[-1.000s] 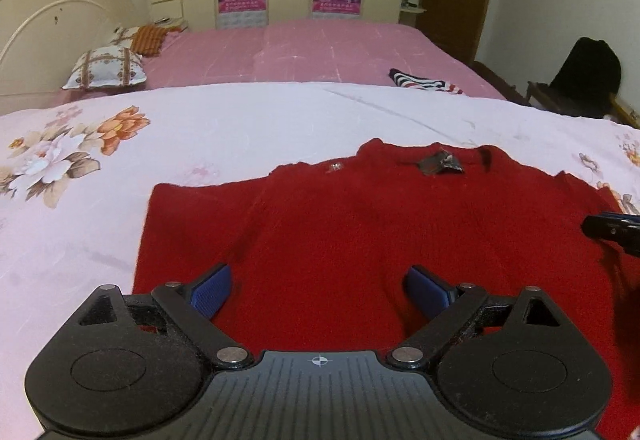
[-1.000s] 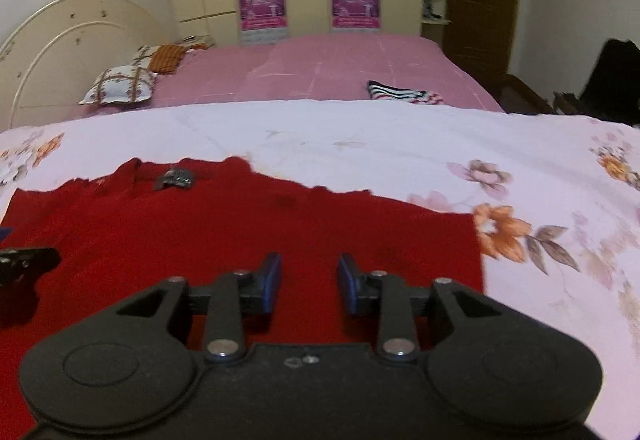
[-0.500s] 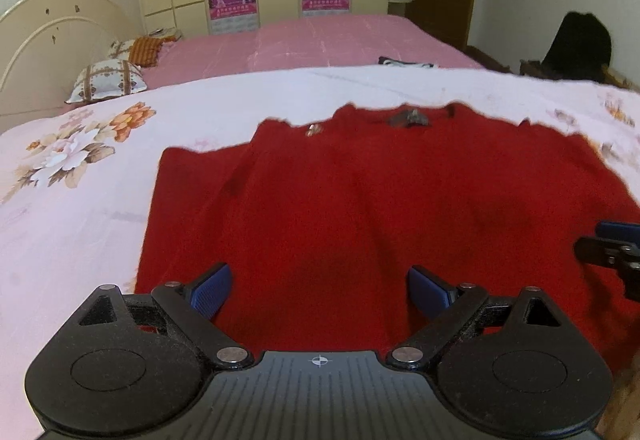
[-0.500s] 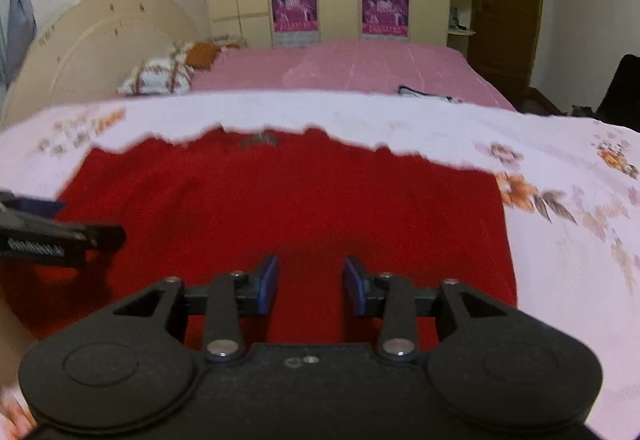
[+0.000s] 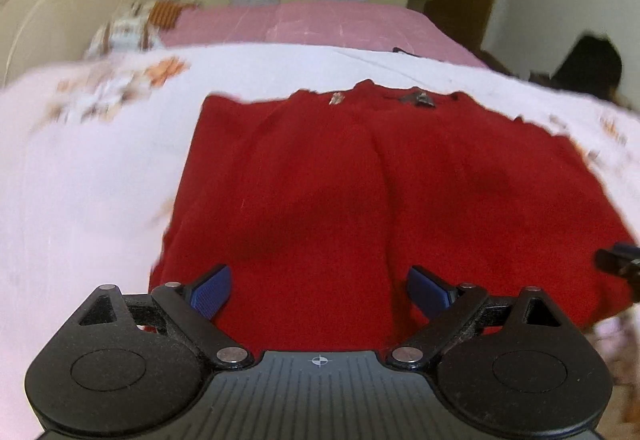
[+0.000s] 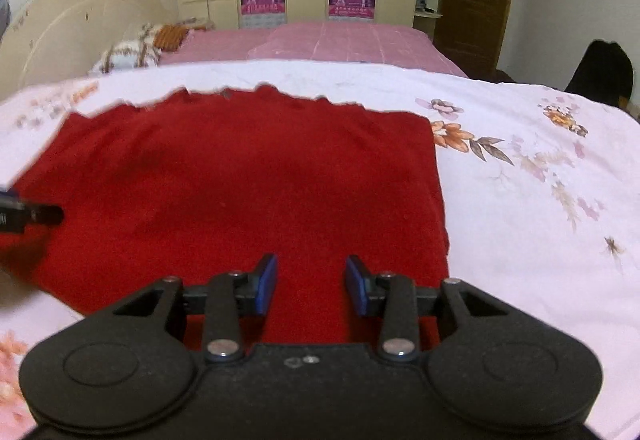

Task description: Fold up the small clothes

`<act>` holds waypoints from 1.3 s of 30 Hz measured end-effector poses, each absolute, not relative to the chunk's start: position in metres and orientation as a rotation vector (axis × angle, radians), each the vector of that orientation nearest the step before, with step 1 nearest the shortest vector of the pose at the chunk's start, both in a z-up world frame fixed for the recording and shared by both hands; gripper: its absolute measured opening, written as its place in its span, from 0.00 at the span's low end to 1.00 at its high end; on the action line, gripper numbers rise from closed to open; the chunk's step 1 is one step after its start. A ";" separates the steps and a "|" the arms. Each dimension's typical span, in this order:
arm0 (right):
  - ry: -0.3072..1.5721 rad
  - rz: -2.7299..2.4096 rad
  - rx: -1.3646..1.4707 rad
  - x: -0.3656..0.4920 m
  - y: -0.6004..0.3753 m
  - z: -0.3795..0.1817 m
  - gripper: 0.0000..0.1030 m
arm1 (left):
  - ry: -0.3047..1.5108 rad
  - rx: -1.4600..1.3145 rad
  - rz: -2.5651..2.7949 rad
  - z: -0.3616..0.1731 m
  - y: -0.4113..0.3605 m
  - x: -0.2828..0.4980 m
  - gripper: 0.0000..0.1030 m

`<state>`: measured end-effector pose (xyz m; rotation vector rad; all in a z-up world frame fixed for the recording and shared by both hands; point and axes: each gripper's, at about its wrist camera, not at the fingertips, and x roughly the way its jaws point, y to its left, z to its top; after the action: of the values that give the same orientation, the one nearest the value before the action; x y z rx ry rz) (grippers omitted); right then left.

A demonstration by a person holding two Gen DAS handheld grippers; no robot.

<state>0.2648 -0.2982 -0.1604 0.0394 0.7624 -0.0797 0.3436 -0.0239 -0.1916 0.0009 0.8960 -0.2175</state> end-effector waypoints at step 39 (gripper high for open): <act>0.717 0.055 -0.105 0.347 -0.217 -0.182 0.49 | 0.802 -0.778 -0.165 -0.247 0.043 0.357 0.21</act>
<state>0.3472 -0.2170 -0.1816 -0.1048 0.7165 0.0554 0.3572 0.0427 -0.2467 -0.7779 0.8023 -0.1650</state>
